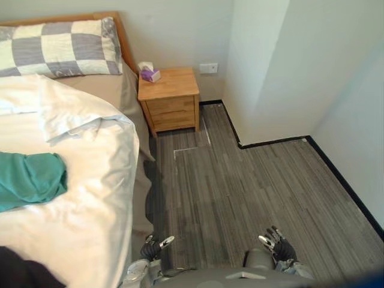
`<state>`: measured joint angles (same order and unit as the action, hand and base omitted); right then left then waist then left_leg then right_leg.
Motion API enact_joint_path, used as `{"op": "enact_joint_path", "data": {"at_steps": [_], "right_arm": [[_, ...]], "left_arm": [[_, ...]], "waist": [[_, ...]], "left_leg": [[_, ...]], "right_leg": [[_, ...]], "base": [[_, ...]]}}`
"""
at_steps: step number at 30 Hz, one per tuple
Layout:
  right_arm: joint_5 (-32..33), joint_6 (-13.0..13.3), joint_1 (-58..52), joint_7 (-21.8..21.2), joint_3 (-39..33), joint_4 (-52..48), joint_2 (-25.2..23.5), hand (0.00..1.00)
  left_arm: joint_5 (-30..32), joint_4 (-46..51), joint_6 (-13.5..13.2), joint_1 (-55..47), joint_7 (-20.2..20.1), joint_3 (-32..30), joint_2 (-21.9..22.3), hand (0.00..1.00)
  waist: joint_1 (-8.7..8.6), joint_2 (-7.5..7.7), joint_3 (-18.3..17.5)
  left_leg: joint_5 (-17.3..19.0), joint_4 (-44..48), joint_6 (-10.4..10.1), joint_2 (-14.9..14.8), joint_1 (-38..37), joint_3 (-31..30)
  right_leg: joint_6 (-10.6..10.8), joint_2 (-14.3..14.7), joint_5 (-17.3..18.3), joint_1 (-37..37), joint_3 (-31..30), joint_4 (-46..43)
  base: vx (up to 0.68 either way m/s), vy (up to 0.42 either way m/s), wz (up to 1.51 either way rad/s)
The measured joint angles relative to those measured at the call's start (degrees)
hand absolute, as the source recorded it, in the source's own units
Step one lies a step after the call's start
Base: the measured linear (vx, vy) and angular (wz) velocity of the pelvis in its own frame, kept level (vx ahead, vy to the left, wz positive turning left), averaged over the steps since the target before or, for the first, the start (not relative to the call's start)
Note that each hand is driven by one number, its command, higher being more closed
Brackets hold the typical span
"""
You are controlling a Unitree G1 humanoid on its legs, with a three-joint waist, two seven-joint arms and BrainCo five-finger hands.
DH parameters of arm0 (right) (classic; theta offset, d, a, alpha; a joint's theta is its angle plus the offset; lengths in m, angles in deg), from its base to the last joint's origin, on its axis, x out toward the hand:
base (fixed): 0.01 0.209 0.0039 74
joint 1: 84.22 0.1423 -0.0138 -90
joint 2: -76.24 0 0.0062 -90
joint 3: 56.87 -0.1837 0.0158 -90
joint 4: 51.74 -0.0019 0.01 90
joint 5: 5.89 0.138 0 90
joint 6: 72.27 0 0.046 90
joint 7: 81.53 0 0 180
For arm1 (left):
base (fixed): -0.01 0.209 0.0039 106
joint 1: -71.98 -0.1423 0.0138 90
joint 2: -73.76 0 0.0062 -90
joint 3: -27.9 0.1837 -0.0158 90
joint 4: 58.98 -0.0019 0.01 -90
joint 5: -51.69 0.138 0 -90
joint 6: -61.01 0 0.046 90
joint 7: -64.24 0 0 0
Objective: Tidy the bed and pick cloth on bed and put in laundry
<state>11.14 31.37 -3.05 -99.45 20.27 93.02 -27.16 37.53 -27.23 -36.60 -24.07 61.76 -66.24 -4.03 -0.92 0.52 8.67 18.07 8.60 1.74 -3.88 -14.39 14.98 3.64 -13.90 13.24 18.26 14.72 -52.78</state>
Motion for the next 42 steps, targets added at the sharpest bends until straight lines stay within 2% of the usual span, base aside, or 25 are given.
{"op": "enact_joint_path", "data": {"at_steps": [3, 4, 5, 6, 8, 11, 12, 14, 16, 18, 20, 21, 22, 23, 24, 25, 29, 30, 33, 34, 35, 36, 38, 39, 42], "right_arm": [[1.8, 0.7, -0.5, -0.9, 0.1, -0.5, -0.9, 0.00], [2.2, 0.9, -0.5, -1.3, 0.1, -0.5, -1.7, 0.00], [2.4, 1.2, 0.5, -1.4, -0.1, -0.7, -0.2, 0.00], [2.3, 1.3, 0.7, -1.4, -0.1, -0.8, -0.1, 0.00], [1.8, 1.6, 0.9, -1.1, 0.5, -0.4, -0.2, 0.00], [1.9, 1.4, 1.4, -0.1, 3.5, -0.1, 0.7, 0.00], [1.9, 0.9, 1.7, 0.3, 3.5, 0.3, 0.7, 0.00], [1.8, 0.5, 1.5, 0.1, 3.7, 0.1, 0.6, 0.00], [1.8, 0.4, 1.1, 0.0, 3.8, 0.1, 0.6, 0.00], [1.8, 0.2, 1.1, -0.2, 3.9, 0.2, 0.1, 0.00], [1.6, 0.2, 1.6, -1.0, 3.8, 0.2, -0.5, 0.00], [0.6, 0.2, 1.7, -1.6, 3.6, 0.1, -1.0, 0.00], [-0.1, 0.2, 1.7, -1.9, 3.4, -0.3, -1.4, 0.00], [-0.5, 0.3, 1.6, -2.1, 3.4, -0.8, -1.5, 0.00], [-0.7, 0.3, 1.6, -2.0, 3.2, -0.2, -2.3, 0.00], [-1.8, 0.4, 1.3, -2.1, 3.3, 0.0, -3.7, 0.00], [-3.3, 0.6, 1.5, -1.4, 4.1, 0.2, -6.1, 0.00], [-3.4, 0.6, 1.7, -1.2, 4.2, 0.3, -6.1, 0.00], [-5.2, 0.5, 3.2, -0.9, 4.3, 1.1, -5.4, 0.00], [-6.0, 0.2, 4.3, -0.8, 4.3, 2.6, -4.3, 0.00], [-6.7, -0.2, 4.6, -0.7, 4.3, 3.1, -2.9, 0.00], [-6.9, -0.2, 4.6, -0.5, 4.5, 3.1, -2.3, 0.00], [-7.1, -0.4, 5.1, -0.1, 4.8, 3.9, -1.9, 0.00], [-7.1, -0.5, 4.2, 0.2, 5.1, 4.0, -1.2, 0.00], [-6.9, -0.1, 3.5, 0.1, 6.1, 3.4, -0.2, 0.00]], "left_arm": [[0.0, 0.1, 0.0, 0.6, 0.0, -0.7, 0.5, 0.00], [0.2, 0.1, -0.1, 0.5, 0.1, -1.5, 0.7, 0.00], [0.2, -0.5, 0.0, 0.9, 0.4, -2.8, 2.5, 0.00], [0.4, -0.4, -0.1, 1.0, 0.3, -3.3, 3.1, 0.00], [0.4, 0.1, -0.4, 0.8, 0.5, -5.2, 4.5, 0.00], [0.4, 0.5, -0.4, 0.4, 0.7, -6.7, 4.9, 0.00], [0.4, 0.9, -0.4, 0.1, 1.0, -8.8, 5.3, 0.00], [0.3, 1.2, -0.6, -0.2, 1.0, -11.7, 5.2, 0.00], [0.3, 2.6, -1.7, -1.7, 0.8, -14.0, 5.4, 0.00], [0.2, 3.9, -2.3, -1.9, 0.5, -14.0, 5.2, 0.00], [0.2, 4.7, -3.1, -1.8, 0.0, -14.0, 5.5, 0.00], [0.2, 5.2, -3.3, -1.8, -0.2, -13.9, 5.5, 0.00], [0.2, 5.2, -3.7, -1.7, -0.1, -13.8, 5.6, 0.00], [0.1, 5.1, -3.6, -1.7, -0.1, -13.6, 5.7, 0.00], [-0.3, 5.1, -3.6, -1.3, -0.1, -13.4, 5.0, 0.00], [-0.6, 5.4, -3.4, -1.1, -0.1, -13.3, 4.1, 0.00], [-0.9, 4.7, -2.1, -0.4, 0.2, -13.4, 3.3, 0.00], [-0.9, 4.7, -1.9, -0.4, 0.2, -13.3, 3.3, 0.00], [-0.9, 3.0, -1.6, -0.4, 0.4, -11.8, 2.0, 0.00], [-0.9, 2.6, -1.3, -0.2, 0.4, -11.4, 2.1, 0.00], [-0.8, 1.6, -1.2, -0.2, 0.3, -10.4, 1.7, 0.00], [-0.8, 1.2, -1.2, -0.2, 0.3, -9.6, 1.4, 0.00], [-0.9, 0.5, -1.2, 0.3, 0.2, -9.1, -0.1, 0.00], [-1.0, -0.5, -1.4, 0.3, 0.3, -8.8, -0.1, 0.00], [-1.1, -1.2, -1.7, 0.2, 0.3, -7.5, 0.1, 0.00]], "waist": [[-0.72, -0.07, 0.4], [-1.17, 0.10, 0.4], [-0.47, -2.66, 1.2], [0.26, -2.87, 1.5], [0.22, -2.32, 2.1], [0.34, -2.39, 1.5], [0.38, -2.65, 1.4], [0.43, -2.75, 1.4], [1.32, -2.85, 1.8], [2.28, -2.29, 1.8], [3.46, -2.01, 1.9], [3.85, -1.69, 2.0], [3.76, -1.69, 1.9], [3.59, -2.03, 1.9], [3.55, -0.31, 1.5], [3.46, 1.80, 0.8], [4.21, 2.99, 0.9], [4.48, 2.96, 0.9], [5.01, 3.37, -0.2], [4.40, 3.09, -0.2], [4.40, 2.82, 0.1], [4.32, 2.47, 0.2], [3.39, 4.01, 1.1], [3.29, 3.89, 1.0], [2.68, 2.22, 1.1]], "left_leg": [[-0.1, -1.5, -0.3, -3.1, -2.5, -3.3], [0.5, -1.4, -1.5, -3.9, -3.2, -4.9], [0.5, -1.6, -3.2, -6.1, -4.4, -6.2], [-0.6, -1.5, -3.9, -5.9, -4.3, -6.6], [-6.4, -1.2, -6.2, -5.9, -6.3, -8.5], [-9.2, 3.0, -7.2, -7.3, -6.0, -10.3], [-10.1, 10.9, -7.9, -8.7, -2.4, -12.3], [-16.1, 28.9, -9.9, -10.3, 6.6, -15.9], [-12.9, 49.8, -9.7, -12.5, 17.5, -15.2], [-9.2, 52.9, -8.6, -11.5, 23.2, -13.5], [-5.7, 47.8, -7.7, -10.6, 27.3, -8.8], [-4.5, 39.8, -6.8, -9.1, 28.8, -4.7], [-6.4, 28.1, -5.6, -7.3, 28.7, 0.1], [-9.1, 22.0, -3.5, -6.6, 28.6, 3.0], [-9.3, 18.9, 1.9, -5.0, 27.2, 8.0], [-10.3, 16.8, 3.3, -3.3, 27.4, 11.5], [-11.2, 17.1, 6.2, -3.7, 25.2, 24.0], [-11.2, 16.2, 6.2, -3.2, 24.3, 24.6], [-10.8, 11.1, 6.8, 0.4, 21.9, 22.1], [-10.5, 8.7, 6.6, 1.4, 20.6, 20.2], [-9.4, 4.2, 6.1, 3.1, 17.3, 16.8], [-7.6, 2.2, 6.1, 3.7, 15.6, 14.3], [-7.3, 0.9, 6.3, 6.2, 12.8, 10.9], [-6.8, 0.2, 6.0, 6.8, 10.3, 8.1], [-6.0, -0.6, 5.5, 6.0, 7.0, 1.1]], "right_leg": [[0.1, 3.4, -3.3, 1.4, 1.3, 21.1], [-0.3, 4.6, -10.8, 0.3, -1.1, 30.3], [-1.9, 6.9, -9.9, -1.9, 0.6, 30.3], [-2.5, 6.9, -8.5, -1.8, 0.2, 28.7], [-3.5, 5.2, -1.7, -2.1, 0.1, 20.7], [-3.8, 6.1, 3.1, -5.0, 0.6, 20.6], [-3.9, 7.2, 4.1, -6.9, 1.7, 22.1], [-4.4, 8.7, 4.9, -11.4, 3.4, 25.8], [-5.0, 11.0, 5.2, -19.4, 4.5, 31.5], [-4.7, 11.1, 5.1, -25.1, 5.1, 36.2], [-3.5, 10.6, 4.4, -29.2, 5.0, 40.2], [-2.7, 9.8, 4.1, -31.4, 5.1, 42.3], [-1.1, 8.9, 4.2, -33.3, 5.8, 43.7], [-0.1, 9.0, 4.6, -34.1, 6.1, 44.1], [1.3, 7.5, 5.1, -35.5, 6.8, 44.5], [2.2, 6.0, 3.5, -35.1, 8.7, 45.2], [2.9, 5.7, -5.8, -39.3, 9.8, 49.0], [2.8, 5.7, -6.9, -39.8, 9.8, 49.0], [2.4, 5.1, -8.7, -38.8, 9.8, 44.5], [2.8, 3.5, -8.4, -35.8, 9.7, 35.8], [3.6, 0.8, -9.9, -29.3, 8.7, 18.7], [3.7, 0.1, -11.0, -26.8, 7.3, 11.9], [3.4, -2.5, -7.2, -21.8, 4.1, -0.7], [1.9, -3.2, -4.9, -18.8, 3.3, -4.8], [0.7, -3.0, -0.6, -12.1, 3.3, -1.6]], "base": [[0.45, -0.299, 0.82], [0.52, -0.375, 0.72], [0.52, -0.349, 0.55], [0.45, -0.307, 0.27], [0.44, -0.324, 0.33], [0.36, -0.264, 0.24], [0.40, -0.310, 0.24], [0.35, -0.237, 0.26], [0.33, -0.133, 0.11], [0.31, -0.064, 0.02], [0.34, 0.012, -0.11], [0.51, 0.147, -0.08], [0.54, 0.172, 0.02], [0.59, 0.180, 0.37], [0.49, 0.138, 0.71], [0.47, 0.139, 0.83], [0.35, 0.143, 0.68], [0.32, 0.152, 0.38], [0.26, 0.087, 0.46], [0.24, 0.068, 0.84], [0.25, 0.065, 0.77], [0.22, 0.048, 0.67], [0.20, -0.052, 0.91], [0.23, -0.099, 1.27], [0.19, -0.112, 1.27]]}}
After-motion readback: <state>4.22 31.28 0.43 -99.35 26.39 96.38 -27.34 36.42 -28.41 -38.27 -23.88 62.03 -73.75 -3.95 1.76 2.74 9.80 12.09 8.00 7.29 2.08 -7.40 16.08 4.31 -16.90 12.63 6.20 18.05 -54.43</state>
